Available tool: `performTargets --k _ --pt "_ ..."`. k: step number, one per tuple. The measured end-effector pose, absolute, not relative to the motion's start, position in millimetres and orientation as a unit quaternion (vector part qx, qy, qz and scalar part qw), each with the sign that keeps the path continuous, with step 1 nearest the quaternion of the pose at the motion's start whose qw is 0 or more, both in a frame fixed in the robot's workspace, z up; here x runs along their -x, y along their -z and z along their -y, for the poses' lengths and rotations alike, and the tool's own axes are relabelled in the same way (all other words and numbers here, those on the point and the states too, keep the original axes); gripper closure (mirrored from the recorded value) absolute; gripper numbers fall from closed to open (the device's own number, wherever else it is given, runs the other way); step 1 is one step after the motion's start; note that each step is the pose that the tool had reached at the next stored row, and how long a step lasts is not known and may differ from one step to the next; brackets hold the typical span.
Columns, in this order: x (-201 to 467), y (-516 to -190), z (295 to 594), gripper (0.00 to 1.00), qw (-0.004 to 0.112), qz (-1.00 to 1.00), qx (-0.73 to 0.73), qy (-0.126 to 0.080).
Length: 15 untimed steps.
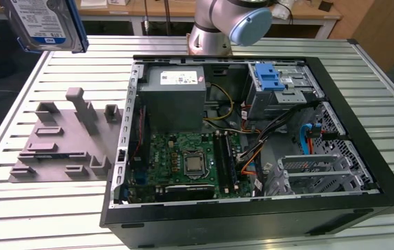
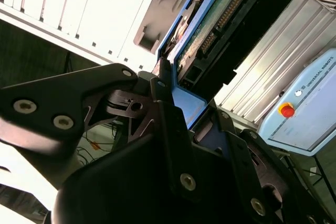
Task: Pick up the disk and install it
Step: 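Pick up the disk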
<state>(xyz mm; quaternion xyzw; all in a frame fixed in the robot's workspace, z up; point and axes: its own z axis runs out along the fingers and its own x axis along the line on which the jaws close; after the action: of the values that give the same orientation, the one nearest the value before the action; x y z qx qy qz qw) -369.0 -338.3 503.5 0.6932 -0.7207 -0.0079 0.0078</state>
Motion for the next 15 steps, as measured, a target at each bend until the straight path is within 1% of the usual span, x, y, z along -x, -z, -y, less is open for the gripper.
performTargets --k 15 --pt "358 -504 338 0.64 0.008 0.721 -0.693 0.008"
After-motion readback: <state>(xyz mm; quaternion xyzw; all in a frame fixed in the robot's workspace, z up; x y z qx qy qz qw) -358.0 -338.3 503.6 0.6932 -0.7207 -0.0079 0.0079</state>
